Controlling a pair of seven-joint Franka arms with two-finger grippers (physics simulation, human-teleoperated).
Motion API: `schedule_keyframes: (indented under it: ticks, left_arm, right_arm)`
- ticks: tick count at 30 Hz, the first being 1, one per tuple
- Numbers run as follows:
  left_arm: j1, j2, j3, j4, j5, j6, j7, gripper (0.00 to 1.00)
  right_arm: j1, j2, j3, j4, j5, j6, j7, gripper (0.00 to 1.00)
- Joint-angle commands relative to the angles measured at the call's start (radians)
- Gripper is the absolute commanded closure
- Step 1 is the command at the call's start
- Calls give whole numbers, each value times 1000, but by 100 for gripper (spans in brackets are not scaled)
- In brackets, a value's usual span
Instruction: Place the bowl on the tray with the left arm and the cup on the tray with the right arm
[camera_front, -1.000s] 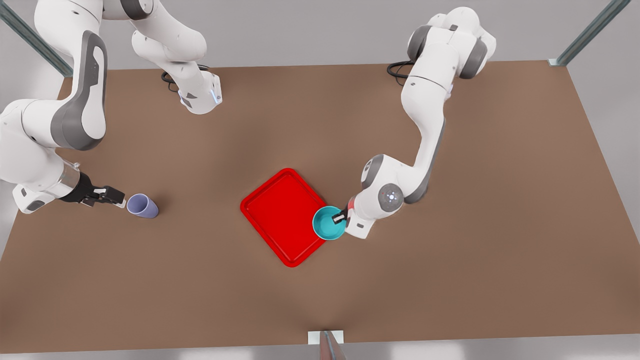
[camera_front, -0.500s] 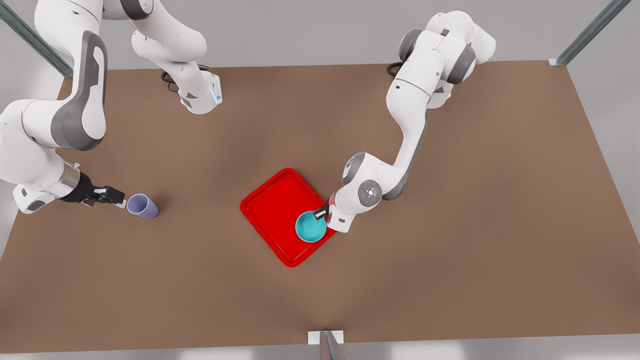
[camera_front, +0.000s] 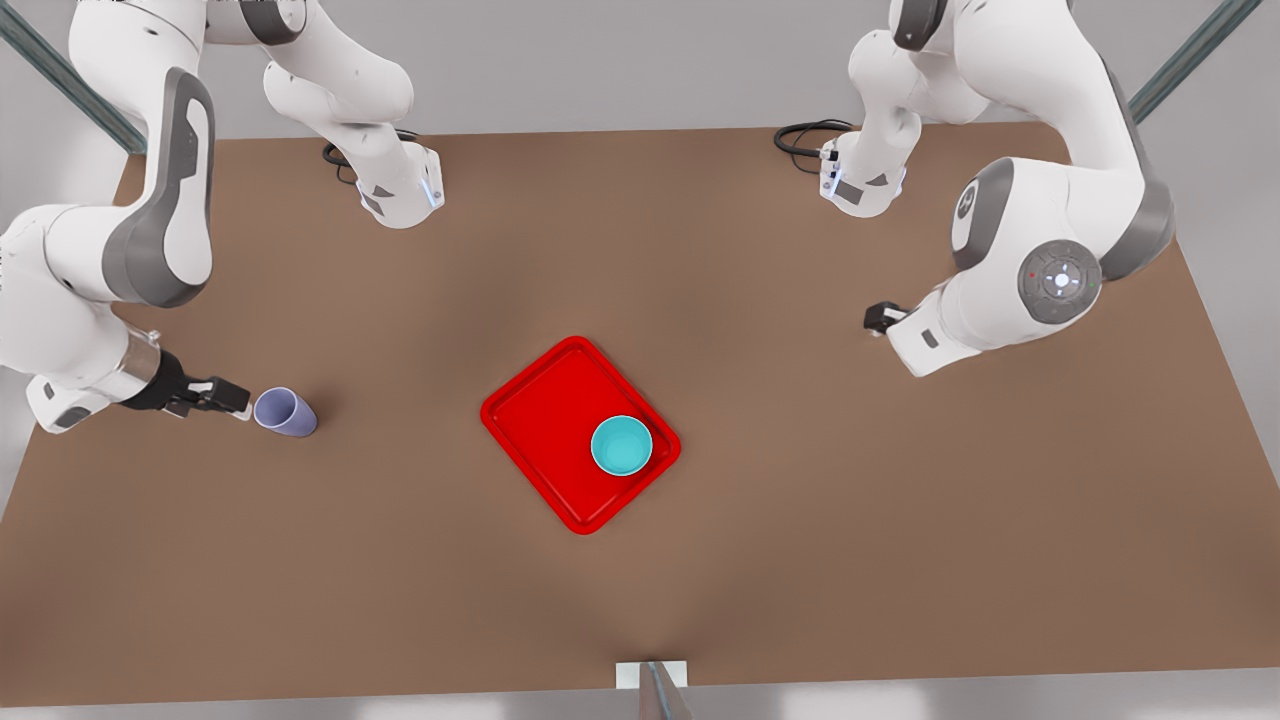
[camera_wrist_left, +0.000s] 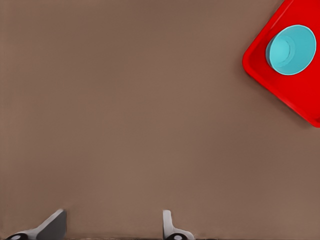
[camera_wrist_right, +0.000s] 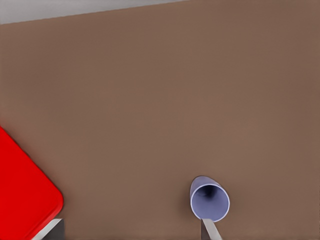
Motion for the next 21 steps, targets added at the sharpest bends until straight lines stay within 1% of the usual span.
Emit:
schedule_keyframes:
  ticks: [1,2,3,4,8,12,15,16,19,21]
  left_arm:
    - [49,-23,-52,-15,83,3,0,0]
    - [126,-72,-121,-59,97,24,-1,0]
    - [126,-134,-124,-151,115,99,-1,0]
    - [126,-140,-124,-161,115,102,-1,0]
    - [128,-109,-124,-144,126,89,-1,0]
    - [128,-112,-126,-144,117,61,-1,0]
    - [128,-111,-126,-147,117,56,-1,0]
    - [128,-111,-126,-150,117,55,-1,0]
    - [128,-111,-126,-150,117,55,-3,0]
    - [128,-111,-126,-151,117,55,-3,0]
  right_arm:
    - [0,3,0,1,0,0,0,0]
    - [-1,4,-2,2,0,0,3,0]
    - [0,4,-2,4,-5,0,9,0]
    - [2,13,-2,5,-8,0,8,0]
    - [-8,81,-2,18,-6,-5,-3,0]
    - [-20,129,-2,-44,-9,127,-2,0]
    - [-106,170,-2,-62,-5,164,-78,0]
    - [-139,193,0,-64,-2,179,-146,0]
    - [-222,262,0,-57,0,219,-204,0]
    - [-244,305,0,-57,1,264,-239,0]
